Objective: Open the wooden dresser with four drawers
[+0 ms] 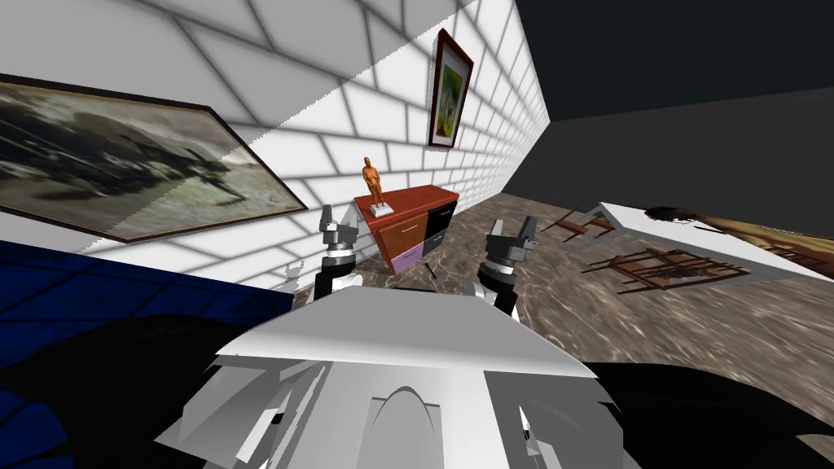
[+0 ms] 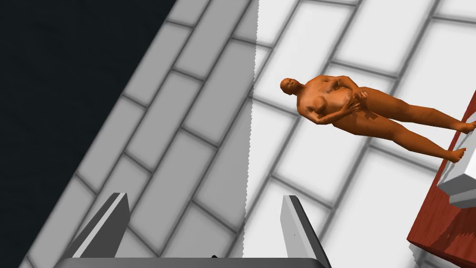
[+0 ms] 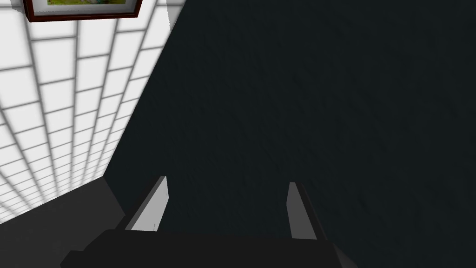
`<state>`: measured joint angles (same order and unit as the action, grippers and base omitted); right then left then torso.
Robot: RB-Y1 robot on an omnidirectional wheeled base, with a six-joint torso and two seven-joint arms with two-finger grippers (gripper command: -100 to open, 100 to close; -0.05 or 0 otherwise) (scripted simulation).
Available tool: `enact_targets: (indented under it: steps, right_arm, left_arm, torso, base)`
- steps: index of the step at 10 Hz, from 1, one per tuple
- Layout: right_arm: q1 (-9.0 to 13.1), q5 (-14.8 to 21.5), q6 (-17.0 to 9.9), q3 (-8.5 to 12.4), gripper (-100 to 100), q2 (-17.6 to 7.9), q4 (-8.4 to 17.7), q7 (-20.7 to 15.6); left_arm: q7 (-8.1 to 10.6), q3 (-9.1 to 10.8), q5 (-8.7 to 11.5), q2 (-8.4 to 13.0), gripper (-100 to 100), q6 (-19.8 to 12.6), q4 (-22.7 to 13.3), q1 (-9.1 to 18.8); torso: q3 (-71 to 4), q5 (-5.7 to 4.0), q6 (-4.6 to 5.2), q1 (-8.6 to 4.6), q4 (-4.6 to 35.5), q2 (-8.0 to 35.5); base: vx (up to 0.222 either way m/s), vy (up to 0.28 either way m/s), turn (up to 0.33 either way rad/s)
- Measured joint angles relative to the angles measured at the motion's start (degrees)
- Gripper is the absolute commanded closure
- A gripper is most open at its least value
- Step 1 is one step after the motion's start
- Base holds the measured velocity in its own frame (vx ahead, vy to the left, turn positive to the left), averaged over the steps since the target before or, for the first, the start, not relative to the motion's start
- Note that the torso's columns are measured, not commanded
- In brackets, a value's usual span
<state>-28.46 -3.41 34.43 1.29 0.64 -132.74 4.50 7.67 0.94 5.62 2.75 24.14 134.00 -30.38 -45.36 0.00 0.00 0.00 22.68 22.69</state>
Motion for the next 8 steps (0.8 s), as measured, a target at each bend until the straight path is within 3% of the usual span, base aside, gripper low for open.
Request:
enact_targets:
  steps: [3, 4, 5, 8]
  right_arm:
    - [0.0, 0.0, 0.0, 0.0, 0, 0.0, 0.0, 0.0]
    - [0.0, 0.0, 0.0, 0.0, 0, 0.0, 0.0, 0.0]
    - [-0.01, 0.0, 0.0, 0.0, 0, 0.01, 0.02, 0.0]
    - [-0.03, 0.0, 0.0, -0.01, 0, 0.01, 0.02, 0.0]
  left_arm:
    - [0.0, 0.0, 0.0, 0.0, 0, 0.0, 0.0, 0.0]
    - [0.0, 0.0, 0.0, 0.0, -100, 0.0, 0.0, 0.0]
    - [0.05, 0.11, 0.19, 0.95, -100, -0.14, -0.29, -0.03]
    - [0.72, 1.31, 1.73, 4.08, -100, -0.88, -2.86, 0.05]
  torso:
    - [-25.37, 0.0, 0.0, 0.0, 12.69, 12.7]
    - [-33.83, 0.0, 0.0, 0.0, 16.92, 16.93]
    - [-37.82, -0.02, 0.0, -0.11, 18.79, 18.77]
    - [-39.34, -0.04, 0.01, -0.12, 19.51, 19.36]
  base:
    - [0.0, 0.0, 0.0]
    - [0.036, -0.039, 0.034]
    - [0.084, -0.092, 0.067]
    - [0.144, -0.139, 0.102]
